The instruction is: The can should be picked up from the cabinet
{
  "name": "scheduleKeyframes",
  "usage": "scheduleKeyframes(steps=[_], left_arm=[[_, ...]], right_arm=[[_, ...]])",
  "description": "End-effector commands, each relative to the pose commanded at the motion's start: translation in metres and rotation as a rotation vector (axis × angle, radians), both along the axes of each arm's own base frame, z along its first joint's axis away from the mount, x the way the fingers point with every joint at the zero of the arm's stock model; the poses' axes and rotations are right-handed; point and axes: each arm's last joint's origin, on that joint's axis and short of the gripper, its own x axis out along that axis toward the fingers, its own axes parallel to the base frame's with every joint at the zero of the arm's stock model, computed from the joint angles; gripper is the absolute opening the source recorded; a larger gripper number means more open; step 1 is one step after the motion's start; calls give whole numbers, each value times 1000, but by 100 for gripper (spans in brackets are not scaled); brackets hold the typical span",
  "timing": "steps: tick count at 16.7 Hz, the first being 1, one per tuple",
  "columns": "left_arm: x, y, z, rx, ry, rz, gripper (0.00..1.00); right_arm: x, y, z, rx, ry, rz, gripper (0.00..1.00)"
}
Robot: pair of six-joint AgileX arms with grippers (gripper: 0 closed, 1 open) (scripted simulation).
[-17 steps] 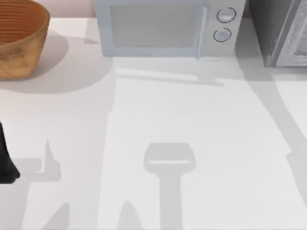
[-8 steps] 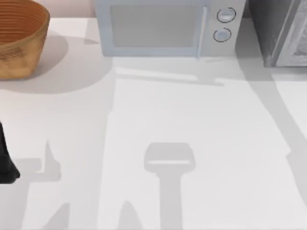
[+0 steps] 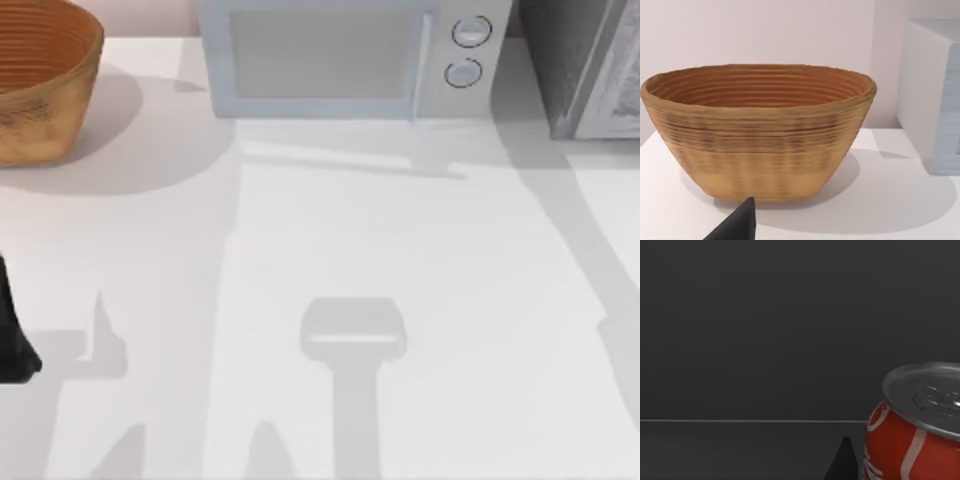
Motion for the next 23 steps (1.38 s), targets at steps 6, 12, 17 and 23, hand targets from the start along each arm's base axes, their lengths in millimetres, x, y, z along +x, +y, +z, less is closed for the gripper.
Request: scheduleKeyframes(steps=[6,12,17,23], left_arm=[[0,0,0,0,0,0,100],[0,0,0,0,0,0,100],[0,0,0,0,0,0,100],[0,0,0,0,0,0,100]], right_arm=[[-71,14,30,-3,5,3,0],[-177,2,60,0,0,0,0],[-179,1,60,3,-2,-2,0],[-195,-18,35,3,-9,11,0]])
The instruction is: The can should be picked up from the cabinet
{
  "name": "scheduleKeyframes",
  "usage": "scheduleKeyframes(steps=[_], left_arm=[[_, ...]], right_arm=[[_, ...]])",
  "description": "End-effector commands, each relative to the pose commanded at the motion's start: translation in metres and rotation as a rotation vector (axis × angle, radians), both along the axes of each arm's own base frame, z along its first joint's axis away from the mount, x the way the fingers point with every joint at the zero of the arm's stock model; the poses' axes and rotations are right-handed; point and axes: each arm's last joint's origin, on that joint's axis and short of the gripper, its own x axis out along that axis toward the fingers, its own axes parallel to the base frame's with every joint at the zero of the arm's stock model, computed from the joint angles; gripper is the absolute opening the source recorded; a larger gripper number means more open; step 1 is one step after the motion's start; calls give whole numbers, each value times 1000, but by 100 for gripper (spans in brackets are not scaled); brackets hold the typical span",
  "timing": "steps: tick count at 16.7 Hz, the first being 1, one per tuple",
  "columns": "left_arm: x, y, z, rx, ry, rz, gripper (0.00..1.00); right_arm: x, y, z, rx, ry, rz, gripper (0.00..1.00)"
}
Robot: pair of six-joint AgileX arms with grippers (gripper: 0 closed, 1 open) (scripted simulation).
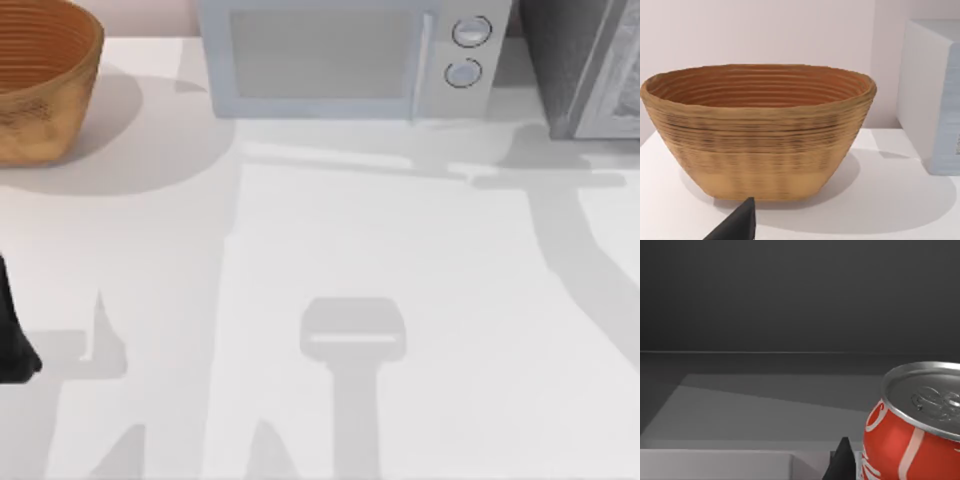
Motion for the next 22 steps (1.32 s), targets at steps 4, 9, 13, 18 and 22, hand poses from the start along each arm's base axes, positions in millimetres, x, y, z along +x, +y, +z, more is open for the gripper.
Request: scheduleKeyframes(steps=[4,9,13,18,22], left_arm=[[0,0,0,0,0,0,100],[0,0,0,0,0,0,100],[0,0,0,0,0,0,100],[0,0,0,0,0,0,100],[0,0,0,0,0,0,100]], right_arm=[[-21,-24,-49,3,-9,6,0],[-49,-51,-147,7,-30,9,0],[-60,-64,-240,2,-25,14,0],[-58,-73,-332,-3,8,5,0],[-56,-76,-359,-3,19,-8,0]])
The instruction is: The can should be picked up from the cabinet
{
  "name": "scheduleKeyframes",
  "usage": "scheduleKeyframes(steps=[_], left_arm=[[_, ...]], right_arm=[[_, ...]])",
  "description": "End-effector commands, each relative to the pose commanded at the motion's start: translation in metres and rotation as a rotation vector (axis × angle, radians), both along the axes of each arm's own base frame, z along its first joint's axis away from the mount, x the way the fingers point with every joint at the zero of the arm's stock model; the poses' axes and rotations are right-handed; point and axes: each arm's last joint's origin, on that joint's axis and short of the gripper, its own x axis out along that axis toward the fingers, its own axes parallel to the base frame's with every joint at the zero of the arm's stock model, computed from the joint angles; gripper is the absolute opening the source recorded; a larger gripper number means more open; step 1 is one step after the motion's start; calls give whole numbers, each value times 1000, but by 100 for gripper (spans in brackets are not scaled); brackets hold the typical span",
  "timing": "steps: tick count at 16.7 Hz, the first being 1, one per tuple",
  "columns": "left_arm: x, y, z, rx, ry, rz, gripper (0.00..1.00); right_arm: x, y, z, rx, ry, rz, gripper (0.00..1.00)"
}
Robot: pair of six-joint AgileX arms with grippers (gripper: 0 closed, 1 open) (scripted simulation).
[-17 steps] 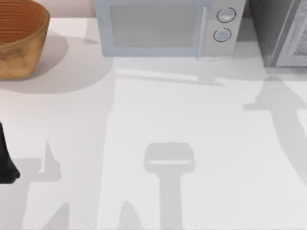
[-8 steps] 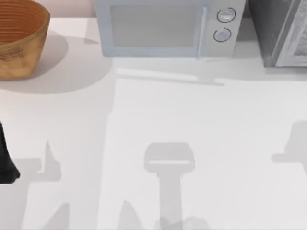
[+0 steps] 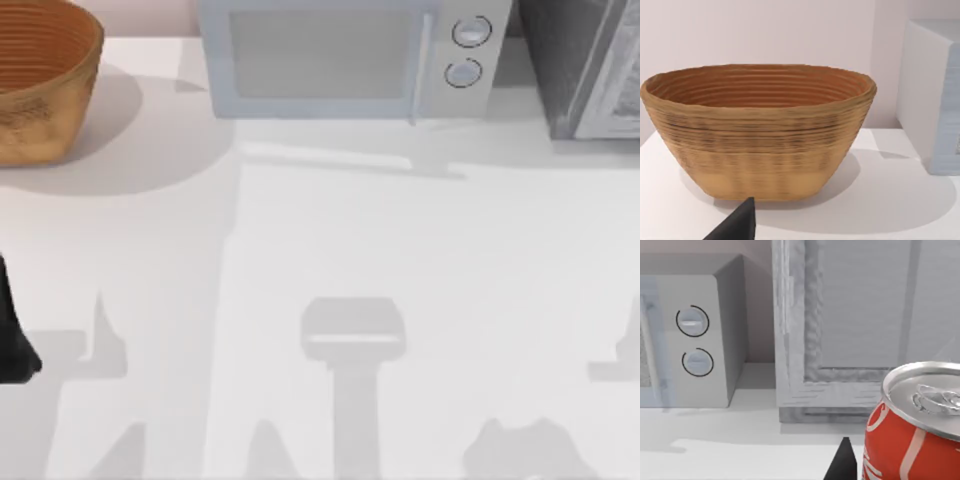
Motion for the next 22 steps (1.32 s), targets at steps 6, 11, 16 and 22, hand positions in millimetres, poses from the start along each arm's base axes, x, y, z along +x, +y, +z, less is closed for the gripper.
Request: scheduleKeyframes(steps=[6,11,16,22], left_arm=[[0,0,0,0,0,0,100],[0,0,0,0,0,0,100],[0,0,0,0,0,0,100],[0,0,0,0,0,0,100]], right_arm=[[1,0,-1,0,9,7,0],[13,-6,12,-27,4,102,0],[47,-28,22,-34,45,281,0],[91,-94,-12,57,107,511,0]])
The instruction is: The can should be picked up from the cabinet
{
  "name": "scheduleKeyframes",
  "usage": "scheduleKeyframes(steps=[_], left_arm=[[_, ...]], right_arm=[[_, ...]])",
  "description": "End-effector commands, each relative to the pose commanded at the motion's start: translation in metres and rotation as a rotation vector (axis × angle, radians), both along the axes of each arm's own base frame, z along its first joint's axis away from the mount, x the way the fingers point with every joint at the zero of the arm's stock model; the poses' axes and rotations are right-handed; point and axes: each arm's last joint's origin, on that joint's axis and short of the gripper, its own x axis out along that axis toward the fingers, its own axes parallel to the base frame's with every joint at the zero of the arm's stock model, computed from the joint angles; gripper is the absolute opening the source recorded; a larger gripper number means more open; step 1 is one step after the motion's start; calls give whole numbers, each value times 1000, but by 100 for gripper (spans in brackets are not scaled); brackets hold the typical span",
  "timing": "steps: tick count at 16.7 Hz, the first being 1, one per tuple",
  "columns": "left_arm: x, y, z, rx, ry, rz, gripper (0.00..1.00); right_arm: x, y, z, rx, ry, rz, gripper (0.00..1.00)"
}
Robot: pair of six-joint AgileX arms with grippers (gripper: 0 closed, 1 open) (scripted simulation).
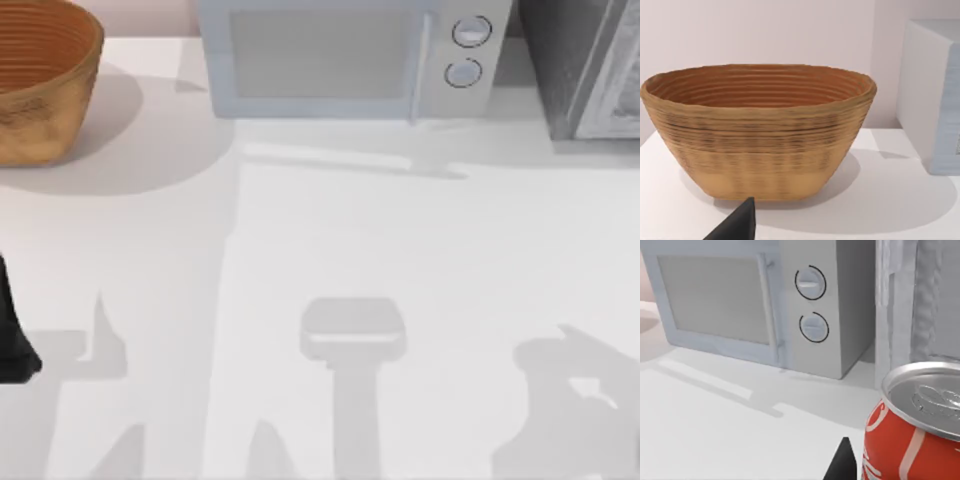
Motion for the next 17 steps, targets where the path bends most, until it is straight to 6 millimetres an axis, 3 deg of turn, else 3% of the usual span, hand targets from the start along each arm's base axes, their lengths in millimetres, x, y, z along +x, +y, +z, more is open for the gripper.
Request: scheduleKeyframes(steps=[5,9,13,17], left_arm=[[0,0,0,0,0,0,100],[0,0,0,0,0,0,100],[0,0,0,0,0,0,100],[0,0,0,0,0,0,100]], right_arm=[[-1,-61,-50,55,-23,126,0],[-15,-93,-79,24,-83,205,0],[-25,-109,-97,-10,-117,252,0],[-26,-110,-98,-13,-119,255,0]])
